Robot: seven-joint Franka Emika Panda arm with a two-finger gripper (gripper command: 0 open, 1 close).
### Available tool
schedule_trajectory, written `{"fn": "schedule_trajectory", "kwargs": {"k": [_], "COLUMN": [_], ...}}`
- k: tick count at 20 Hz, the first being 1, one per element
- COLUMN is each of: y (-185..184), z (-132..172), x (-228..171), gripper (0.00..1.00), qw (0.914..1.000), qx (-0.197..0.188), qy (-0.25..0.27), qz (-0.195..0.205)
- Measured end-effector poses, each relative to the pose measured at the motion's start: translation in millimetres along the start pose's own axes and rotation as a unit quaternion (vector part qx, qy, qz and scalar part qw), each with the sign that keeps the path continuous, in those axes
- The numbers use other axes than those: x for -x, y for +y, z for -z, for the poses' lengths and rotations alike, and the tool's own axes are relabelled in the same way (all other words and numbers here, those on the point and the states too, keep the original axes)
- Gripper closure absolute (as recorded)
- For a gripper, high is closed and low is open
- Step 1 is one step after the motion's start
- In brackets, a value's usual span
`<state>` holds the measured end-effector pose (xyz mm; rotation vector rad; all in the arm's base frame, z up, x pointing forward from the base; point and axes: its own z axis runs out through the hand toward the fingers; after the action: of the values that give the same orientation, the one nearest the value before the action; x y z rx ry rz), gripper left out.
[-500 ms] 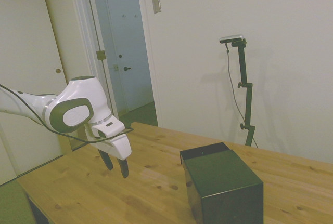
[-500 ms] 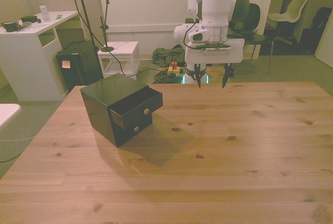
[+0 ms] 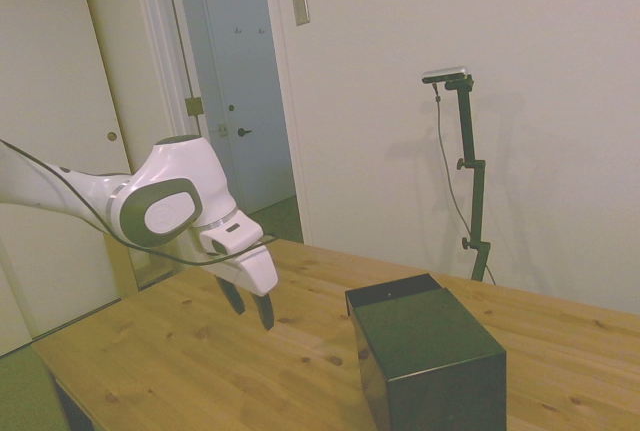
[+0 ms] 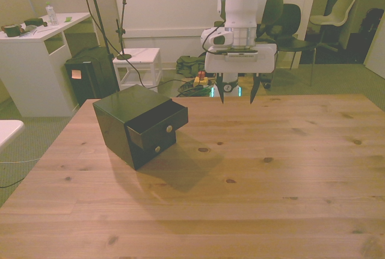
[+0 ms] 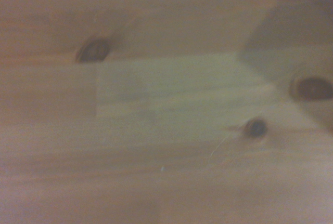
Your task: Close the top drawer
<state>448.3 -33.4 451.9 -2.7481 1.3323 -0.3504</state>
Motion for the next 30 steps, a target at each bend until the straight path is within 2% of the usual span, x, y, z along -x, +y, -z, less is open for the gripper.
{"fn": "schedule_trajectory", "kwargs": {"k": [5,11,20,21,30], "y": [-30.1,-63.7,-73.4,-71.6,-60.6], "z": [-1.5,-9.7,-7.7,-9.5,-10.0], "x": [-40.8,-71.1,-98.0,-99.7,-115.5], "gripper": [0.00,0.00,0.00,1.00,1.00], "qw": [0.9985,0.9945,0.9840,0.9833,0.9737], "qx": [-0.021,-0.032,-0.022,-0.019,-0.010], "qy": [0.045,0.090,0.159,0.162,0.191], "qz": [-0.022,-0.043,-0.077,-0.081,-0.124]}}
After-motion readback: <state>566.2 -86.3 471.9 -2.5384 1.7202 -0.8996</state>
